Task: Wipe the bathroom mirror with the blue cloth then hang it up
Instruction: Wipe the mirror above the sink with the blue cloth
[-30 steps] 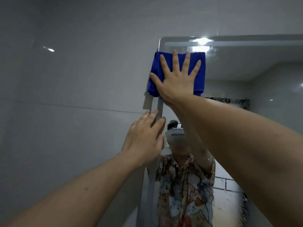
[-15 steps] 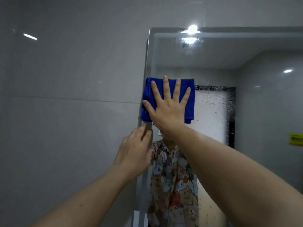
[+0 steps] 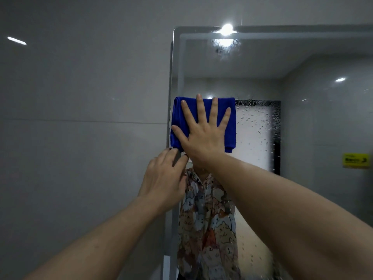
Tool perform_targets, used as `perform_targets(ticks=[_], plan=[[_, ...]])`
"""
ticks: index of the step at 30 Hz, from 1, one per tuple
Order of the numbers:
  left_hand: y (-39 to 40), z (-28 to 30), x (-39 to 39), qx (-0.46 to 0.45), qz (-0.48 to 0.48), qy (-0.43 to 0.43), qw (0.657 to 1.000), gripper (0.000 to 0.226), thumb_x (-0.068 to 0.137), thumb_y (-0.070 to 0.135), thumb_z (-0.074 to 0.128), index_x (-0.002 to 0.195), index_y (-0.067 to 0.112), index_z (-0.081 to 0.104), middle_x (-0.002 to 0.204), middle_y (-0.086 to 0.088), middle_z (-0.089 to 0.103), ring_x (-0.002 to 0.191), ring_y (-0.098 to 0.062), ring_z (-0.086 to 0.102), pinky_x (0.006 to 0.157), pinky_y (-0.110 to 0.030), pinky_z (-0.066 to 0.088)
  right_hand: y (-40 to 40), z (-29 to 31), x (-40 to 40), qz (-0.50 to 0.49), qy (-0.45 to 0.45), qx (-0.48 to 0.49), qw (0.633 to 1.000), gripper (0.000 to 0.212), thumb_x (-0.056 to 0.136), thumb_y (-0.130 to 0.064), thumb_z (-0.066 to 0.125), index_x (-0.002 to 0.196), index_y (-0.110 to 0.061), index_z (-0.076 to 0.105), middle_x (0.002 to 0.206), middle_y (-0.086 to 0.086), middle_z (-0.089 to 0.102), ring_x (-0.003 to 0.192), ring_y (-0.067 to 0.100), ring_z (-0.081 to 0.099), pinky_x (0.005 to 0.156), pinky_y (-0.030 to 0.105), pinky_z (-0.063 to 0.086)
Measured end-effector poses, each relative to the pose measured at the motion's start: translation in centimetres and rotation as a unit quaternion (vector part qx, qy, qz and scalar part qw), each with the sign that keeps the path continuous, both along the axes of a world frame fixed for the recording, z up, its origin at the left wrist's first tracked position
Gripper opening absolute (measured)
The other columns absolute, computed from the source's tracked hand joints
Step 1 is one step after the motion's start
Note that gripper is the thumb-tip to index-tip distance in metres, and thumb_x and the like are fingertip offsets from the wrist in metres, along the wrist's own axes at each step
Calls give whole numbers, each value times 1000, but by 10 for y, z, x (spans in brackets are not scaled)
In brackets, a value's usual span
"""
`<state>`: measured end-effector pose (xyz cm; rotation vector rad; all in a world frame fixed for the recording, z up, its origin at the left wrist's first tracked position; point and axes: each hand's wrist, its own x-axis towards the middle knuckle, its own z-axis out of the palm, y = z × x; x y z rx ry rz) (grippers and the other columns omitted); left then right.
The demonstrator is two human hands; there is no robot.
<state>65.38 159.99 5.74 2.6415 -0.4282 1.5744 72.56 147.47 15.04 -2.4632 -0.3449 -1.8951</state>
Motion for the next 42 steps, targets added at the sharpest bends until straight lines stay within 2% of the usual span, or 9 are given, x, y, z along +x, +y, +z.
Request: perform_targets(ticks=[7,10,14,20,25,31,36,42], plan=[[1,25,7,8,-7,-17,1000,64,93,38,58,151,25,36,162,-6,28,149,-27,23,119,-47,24,-6,88,-3,-16,0,8,1000,82,93,-82,5,164,-42,-5,175,4,-8,157,43,-15,117,73,-13],[-2,39,10,-9,-20,-30,999,65,92,39,59,151,25,37,161,-6,28,148,-26,23,120,-47,24,-9,119,-5,-20,0,17,1000,82,94,-82,6,164,-41,-5,175,4,-9,157,42,-14,118,73,-10],[-10,46,14,-44,-42,-53,997,61,92,39,61,148,24,42,158,-5,35,145,-26,28,117,-46,26,-9,127,-6,-26,-4,17,999,81,95,-81,7,164,-41,-6,175,4,-9,158,42,-14,119,73,-9],[-15,32,20,-82,-40,-32,995,61,94,39,57,150,24,39,160,-6,32,148,-26,25,119,-46,22,-8,113,-3,-13,-3,27,1000,81,95,-80,6,165,-39,-5,174,4,-11,157,43,-15,118,72,-13],[-19,34,12,-105,-45,-26,993,58,92,35,59,146,22,43,157,-8,37,146,-28,30,117,-49,30,-10,74,1,-3,0,19,1000,81,95,-80,5,164,-39,-7,174,4,-12,156,43,-18,117,70,-19],[-29,19,-1,-114,-59,-18,992,41,87,25,60,127,17,60,137,-5,54,131,-25,42,104,-47,41,-26,9,-3,-5,8,-6,1000,79,98,-77,10,165,-39,-4,174,4,-11,157,43,-16,117,72,-13],[-37,-2,-7,-85,-66,3,994,39,87,21,63,126,16,63,135,-4,56,134,-26,43,109,-47,38,-46,-20,-6,-6,21,-20,1000,79,98,-77,12,165,-38,-5,174,4,-12,157,41,-18,118,72,-12],[-43,2,-5,-72,-63,0,995,24,87,19,63,111,16,66,124,-3,59,128,-26,46,105,-44,42,-64,-33,-5,-13,12,-18,1000,87,93,-86,16,165,-40,-1,175,5,-6,158,43,-12,116,77,-8]])
